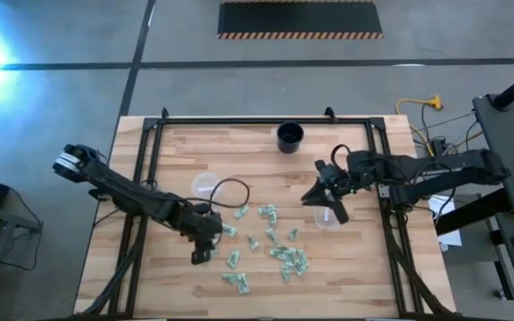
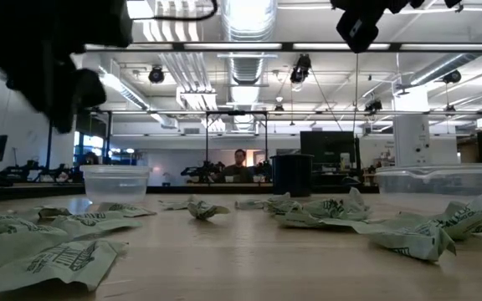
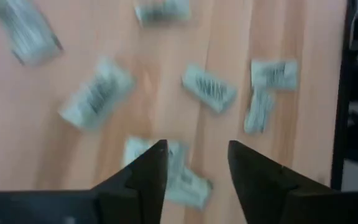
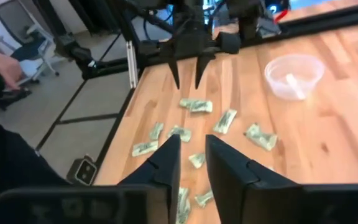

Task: Pick and place items into bin
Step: Put the white sweetener packet into the left transparent bin

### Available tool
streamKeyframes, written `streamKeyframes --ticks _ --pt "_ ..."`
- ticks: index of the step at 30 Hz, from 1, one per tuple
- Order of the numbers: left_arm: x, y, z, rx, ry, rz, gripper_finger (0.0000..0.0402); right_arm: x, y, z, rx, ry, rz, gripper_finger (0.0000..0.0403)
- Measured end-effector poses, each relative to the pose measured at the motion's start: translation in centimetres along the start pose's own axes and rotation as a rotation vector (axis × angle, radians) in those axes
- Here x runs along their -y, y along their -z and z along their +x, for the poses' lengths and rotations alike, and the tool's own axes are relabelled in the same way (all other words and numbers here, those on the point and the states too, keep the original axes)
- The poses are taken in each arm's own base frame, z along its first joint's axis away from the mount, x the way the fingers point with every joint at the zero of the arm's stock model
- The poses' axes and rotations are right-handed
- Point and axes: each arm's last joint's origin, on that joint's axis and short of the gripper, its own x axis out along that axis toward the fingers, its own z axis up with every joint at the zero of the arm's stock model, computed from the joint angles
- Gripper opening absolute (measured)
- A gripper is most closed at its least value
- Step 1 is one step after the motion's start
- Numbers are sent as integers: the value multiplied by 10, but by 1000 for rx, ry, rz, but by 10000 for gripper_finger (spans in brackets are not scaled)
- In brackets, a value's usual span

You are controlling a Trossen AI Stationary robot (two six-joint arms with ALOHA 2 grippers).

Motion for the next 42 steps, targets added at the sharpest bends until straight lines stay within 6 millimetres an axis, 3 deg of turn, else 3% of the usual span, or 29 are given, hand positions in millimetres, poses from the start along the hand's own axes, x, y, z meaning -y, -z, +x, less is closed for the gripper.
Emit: streamKeyframes --ticks 12,18,20,25,29,34,42 --pt "-2 10 28 -140 -90 8 162 -3 0 -2 5 -14 0 98" --pt "-10 21 27 -170 -161 -315 162 -7 -3 -10 37 -24 -8 87" --pt "-10 21 28 -160 -156 -346 162 -7 -4 -12 42 -23 -13 83" --pt "-4 11 24 -91 -112 -205 162 -8 -3 -14 40 -22 -29 75" --pt "-3 0 19 43 -221 41 162 -7 -4 -13 43 -19 -74 72" --pt "-18 -9 18 92 -354 200 162 -7 -3 -13 41 -18 -75 75" --pt "-42 -21 20 41 -290 336 162 -7 -3 -13 41 -19 -75 68"
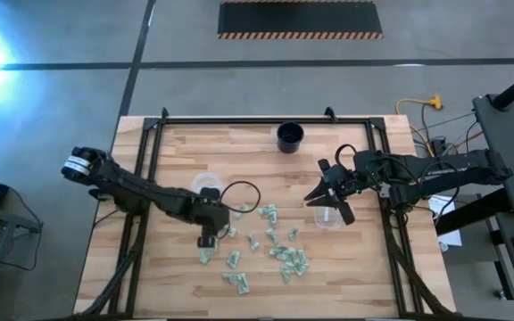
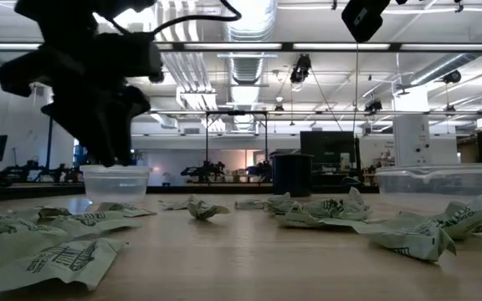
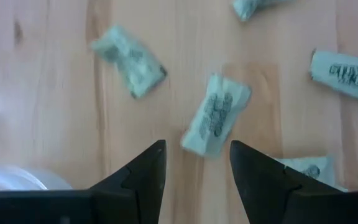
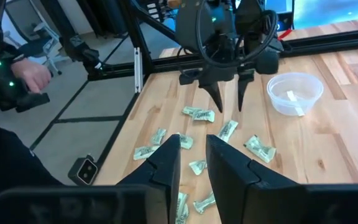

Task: Pick and place items into bin
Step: Put the white sweetener packet into the left transparent bin

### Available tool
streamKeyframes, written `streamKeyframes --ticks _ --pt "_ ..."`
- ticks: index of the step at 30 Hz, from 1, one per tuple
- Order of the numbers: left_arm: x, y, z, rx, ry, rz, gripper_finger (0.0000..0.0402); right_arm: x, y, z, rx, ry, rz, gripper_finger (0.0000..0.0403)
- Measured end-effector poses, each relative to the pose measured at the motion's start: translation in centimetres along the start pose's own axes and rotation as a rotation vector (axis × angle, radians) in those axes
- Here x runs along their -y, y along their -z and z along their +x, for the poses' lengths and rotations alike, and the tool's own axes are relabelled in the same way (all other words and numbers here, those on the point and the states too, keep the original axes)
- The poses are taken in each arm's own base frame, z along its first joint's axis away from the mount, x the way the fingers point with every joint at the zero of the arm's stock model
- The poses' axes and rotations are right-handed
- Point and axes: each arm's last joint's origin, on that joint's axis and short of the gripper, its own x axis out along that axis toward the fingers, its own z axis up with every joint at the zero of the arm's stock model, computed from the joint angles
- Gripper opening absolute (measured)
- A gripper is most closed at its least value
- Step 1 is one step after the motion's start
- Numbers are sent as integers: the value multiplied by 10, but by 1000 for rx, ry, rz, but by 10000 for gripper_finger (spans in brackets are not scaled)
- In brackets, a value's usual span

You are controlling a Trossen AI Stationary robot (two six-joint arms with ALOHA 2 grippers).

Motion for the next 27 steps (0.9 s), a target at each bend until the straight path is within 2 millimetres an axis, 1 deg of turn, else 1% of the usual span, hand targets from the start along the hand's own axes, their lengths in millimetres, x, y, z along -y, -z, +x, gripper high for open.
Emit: streamKeyframes --ticks 4,7,10,13,17,27 --pt "-6 -7 1 48 45 67 162 0 0 0 0 0 3 70" --pt "-6 -6 9 24 49 120 162 0 0 0 0 0 4 73" --pt "-4 -6 23 -15 76 163 162 0 0 0 0 1 9 75" --pt "-2 -7 34 -54 79 167 162 0 0 0 -1 2 27 73" --pt "-1 -11 39 -56 79 167 162 0 1 0 -9 4 36 68" --pt "3 -5 58 -122 124 172 162 0 2 0 -15 6 49 74"
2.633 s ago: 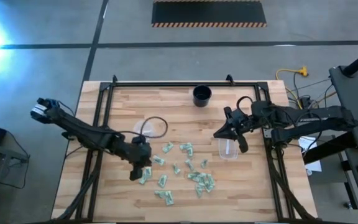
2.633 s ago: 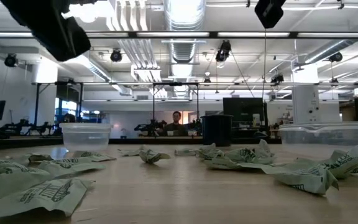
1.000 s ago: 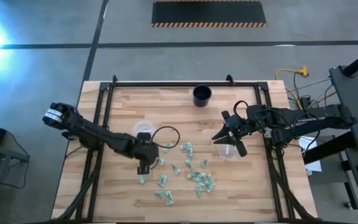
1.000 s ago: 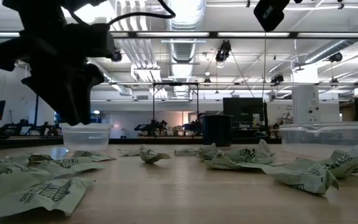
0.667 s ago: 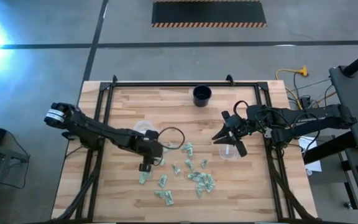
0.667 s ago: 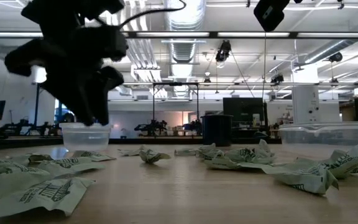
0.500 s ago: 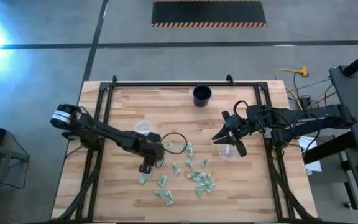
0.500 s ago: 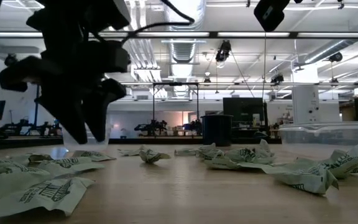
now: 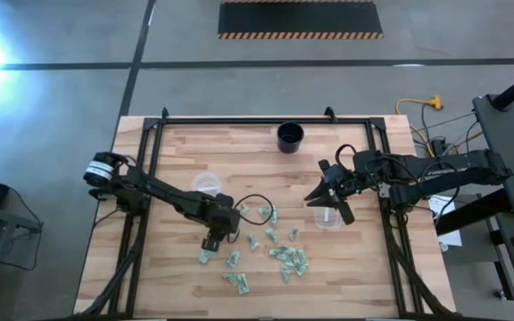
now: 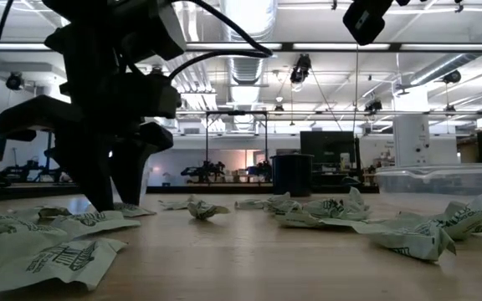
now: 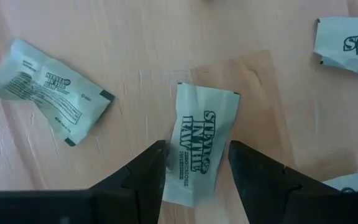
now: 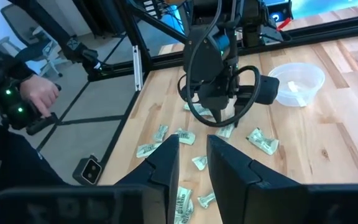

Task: Pick and place items into bin
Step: Put the white sweetener packet into the left transparent bin

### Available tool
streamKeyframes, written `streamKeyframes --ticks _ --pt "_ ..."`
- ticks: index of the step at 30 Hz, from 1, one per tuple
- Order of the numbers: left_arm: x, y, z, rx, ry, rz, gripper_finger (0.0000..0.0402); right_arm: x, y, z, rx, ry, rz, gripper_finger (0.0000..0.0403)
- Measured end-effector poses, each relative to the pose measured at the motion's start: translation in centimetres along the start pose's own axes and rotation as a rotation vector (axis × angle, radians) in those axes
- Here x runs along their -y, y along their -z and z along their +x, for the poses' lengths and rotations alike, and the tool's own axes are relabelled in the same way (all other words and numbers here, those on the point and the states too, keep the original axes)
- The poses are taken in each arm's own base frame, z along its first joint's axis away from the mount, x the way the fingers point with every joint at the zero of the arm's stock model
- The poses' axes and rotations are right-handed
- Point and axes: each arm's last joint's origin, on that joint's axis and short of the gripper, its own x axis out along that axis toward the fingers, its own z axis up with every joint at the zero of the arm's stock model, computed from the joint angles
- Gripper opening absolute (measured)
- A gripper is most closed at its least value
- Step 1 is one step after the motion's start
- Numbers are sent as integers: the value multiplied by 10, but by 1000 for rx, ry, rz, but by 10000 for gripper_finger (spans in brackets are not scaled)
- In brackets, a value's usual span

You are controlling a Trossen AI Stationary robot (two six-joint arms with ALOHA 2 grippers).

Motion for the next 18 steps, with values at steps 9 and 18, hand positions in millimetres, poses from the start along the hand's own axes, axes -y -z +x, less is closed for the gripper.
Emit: streamKeyframes --ticks 9,18 --pt "0 0 -1 -3 -29 -23 95 0 0 0 -1 1 9 70" --pt "-1 -1 -6 13 -49 -60 29 0 0 0 -1 3 8 71"
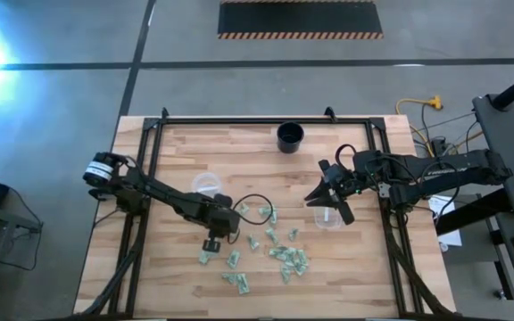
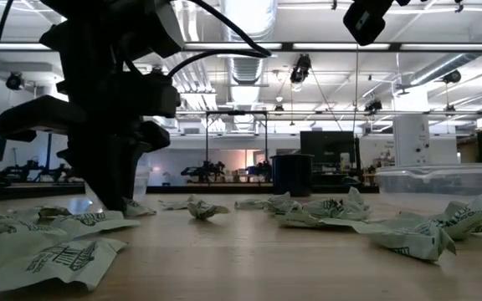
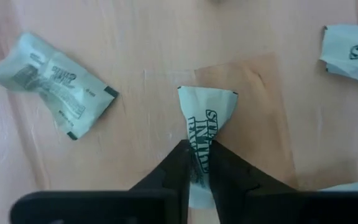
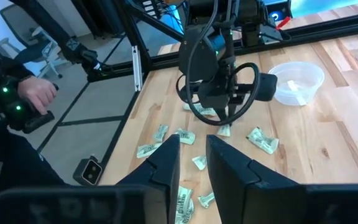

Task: Pick and place items into bin
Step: Put the white sweetener packet into the left transparent bin

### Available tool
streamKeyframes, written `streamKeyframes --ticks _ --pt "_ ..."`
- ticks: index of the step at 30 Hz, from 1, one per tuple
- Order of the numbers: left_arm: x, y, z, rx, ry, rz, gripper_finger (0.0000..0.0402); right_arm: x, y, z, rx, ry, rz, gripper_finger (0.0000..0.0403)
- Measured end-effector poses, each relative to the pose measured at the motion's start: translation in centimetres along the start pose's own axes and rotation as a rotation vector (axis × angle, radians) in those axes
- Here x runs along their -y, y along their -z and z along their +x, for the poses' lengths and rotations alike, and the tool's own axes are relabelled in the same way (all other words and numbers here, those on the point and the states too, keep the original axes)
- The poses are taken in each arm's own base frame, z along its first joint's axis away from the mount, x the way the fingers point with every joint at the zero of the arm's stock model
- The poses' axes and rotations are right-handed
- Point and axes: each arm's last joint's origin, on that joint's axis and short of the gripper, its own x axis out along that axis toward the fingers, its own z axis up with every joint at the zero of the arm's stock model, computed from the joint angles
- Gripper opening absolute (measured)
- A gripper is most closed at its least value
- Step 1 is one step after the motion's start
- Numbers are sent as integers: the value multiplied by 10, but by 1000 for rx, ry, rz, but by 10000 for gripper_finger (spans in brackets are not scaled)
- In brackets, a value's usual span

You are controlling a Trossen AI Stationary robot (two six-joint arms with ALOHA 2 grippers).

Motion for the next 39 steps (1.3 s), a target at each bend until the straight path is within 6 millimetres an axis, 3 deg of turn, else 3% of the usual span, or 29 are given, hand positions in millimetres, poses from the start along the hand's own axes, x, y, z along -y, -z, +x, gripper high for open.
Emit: streamKeyframes --ticks 4,12,19,27,39 --pt "-3 -3 -13 41 -50 -23 13 0 0 0 0 0 0 72" --pt "-10 -8 -68 250 -169 -108 2 0 0 0 -3 1 -2 63" --pt "-22 14 -106 237 -352 -184 2 0 1 0 -6 2 -2 63" --pt "-37 47 -96 52 -420 -293 2 1 0 0 -1 14 1 64" --pt "-56 67 -79 -56 -509 -361 2 1 0 0 4 27 14 61"
